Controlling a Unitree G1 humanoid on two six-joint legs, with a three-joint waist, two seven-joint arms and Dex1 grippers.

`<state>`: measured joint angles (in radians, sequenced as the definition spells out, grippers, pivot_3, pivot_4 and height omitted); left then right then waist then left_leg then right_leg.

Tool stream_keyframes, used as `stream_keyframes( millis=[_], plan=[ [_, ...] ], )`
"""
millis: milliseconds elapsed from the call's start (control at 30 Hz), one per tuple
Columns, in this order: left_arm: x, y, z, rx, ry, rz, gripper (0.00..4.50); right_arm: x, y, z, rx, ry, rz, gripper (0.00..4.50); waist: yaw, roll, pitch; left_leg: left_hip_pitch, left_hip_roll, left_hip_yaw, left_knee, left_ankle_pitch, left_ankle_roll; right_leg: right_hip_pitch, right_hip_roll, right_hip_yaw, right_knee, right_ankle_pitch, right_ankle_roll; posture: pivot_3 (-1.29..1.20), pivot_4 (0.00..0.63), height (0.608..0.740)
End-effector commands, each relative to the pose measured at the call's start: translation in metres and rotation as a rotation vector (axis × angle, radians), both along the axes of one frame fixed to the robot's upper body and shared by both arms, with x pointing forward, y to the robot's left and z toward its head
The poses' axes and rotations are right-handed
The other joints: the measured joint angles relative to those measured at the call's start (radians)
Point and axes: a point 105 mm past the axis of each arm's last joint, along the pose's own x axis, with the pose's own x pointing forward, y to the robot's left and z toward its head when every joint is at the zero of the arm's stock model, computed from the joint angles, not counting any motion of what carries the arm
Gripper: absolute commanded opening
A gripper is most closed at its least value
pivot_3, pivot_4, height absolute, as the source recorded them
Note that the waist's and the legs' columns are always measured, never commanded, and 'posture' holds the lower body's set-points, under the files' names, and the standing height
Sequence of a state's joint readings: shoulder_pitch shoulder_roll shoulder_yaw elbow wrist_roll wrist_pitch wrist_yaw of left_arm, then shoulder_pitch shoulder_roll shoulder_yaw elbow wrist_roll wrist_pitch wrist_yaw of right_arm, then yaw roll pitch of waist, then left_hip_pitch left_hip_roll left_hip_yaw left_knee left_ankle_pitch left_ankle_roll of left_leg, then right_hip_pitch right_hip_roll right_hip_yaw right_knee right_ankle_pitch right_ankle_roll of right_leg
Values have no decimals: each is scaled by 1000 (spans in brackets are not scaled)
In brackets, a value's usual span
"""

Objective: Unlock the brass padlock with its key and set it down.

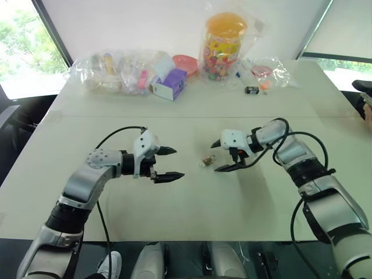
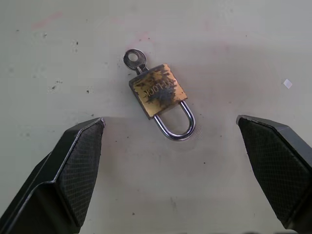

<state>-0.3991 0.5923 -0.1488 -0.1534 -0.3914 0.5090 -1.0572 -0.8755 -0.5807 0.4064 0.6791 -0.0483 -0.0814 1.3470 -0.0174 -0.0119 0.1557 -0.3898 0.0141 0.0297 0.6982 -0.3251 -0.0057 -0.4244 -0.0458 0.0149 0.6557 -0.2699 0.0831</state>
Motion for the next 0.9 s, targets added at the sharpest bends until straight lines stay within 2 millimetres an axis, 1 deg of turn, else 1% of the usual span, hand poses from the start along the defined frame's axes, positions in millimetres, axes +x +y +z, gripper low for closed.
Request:
stream_keyframes(
  millis=[33,500,533,567,633,733,767,800,900],
  plan=[
    [0,1,15,-15,-58,4,4500,4,5,3,4,-2,11,4465,-1,0,0,0,0,0,0,0,0,0,0,0,0,0,0,0,150,735],
    [-1,3,15,-22,-73,31,4500,4,21,-7,1,42,65,4465,-5,0,0,1,0,0,0,0,0,0,-1,0,2,0,0,0,150,735],
    [-1,2,15,-23,-74,33,4500,4,21,-7,1,43,66,3958,-5,0,0,1,0,0,0,0,-1,0,-1,0,2,0,0,0,150,735],
    [-1,2,14,-23,-74,34,4500,4,21,-8,1,44,67,3728,-5,0,0,1,0,0,0,0,-1,0,-1,0,2,0,0,0,150,735],
    [0,2,14,-24,-77,39,4500,4,22,-9,-3,47,69,2783,-6,0,0,1,0,0,0,0,-1,0,-1,0,2,0,0,0,150,735],
    [1,1,14,-33,-77,46,4500,3,20,-14,-22,54,65,1166,-6,0,0,2,0,0,0,1,-1,0,-1,0,3,0,0,0,150,735],
    [1,1,14,-35,-77,46,4500,3,19,-16,-25,53,62,747,-5,0,0,2,0,0,0,1,-2,0,-1,0,4,0,0,0,150,735],
    [1,0,13,-36,-77,46,4500,3,18,-16,-27,49,60,659,-5,0,0,2,0,0,0,1,-2,0,-1,0,4,0,0,0,150,735],
    [1,-2,12,-41,-70,45,4500,2,15,-12,-25,-15,74,665,-4,0,0,3,0,0,0,1,-2,0,-1,0,5,0,0,0,150,735]
  ],
)
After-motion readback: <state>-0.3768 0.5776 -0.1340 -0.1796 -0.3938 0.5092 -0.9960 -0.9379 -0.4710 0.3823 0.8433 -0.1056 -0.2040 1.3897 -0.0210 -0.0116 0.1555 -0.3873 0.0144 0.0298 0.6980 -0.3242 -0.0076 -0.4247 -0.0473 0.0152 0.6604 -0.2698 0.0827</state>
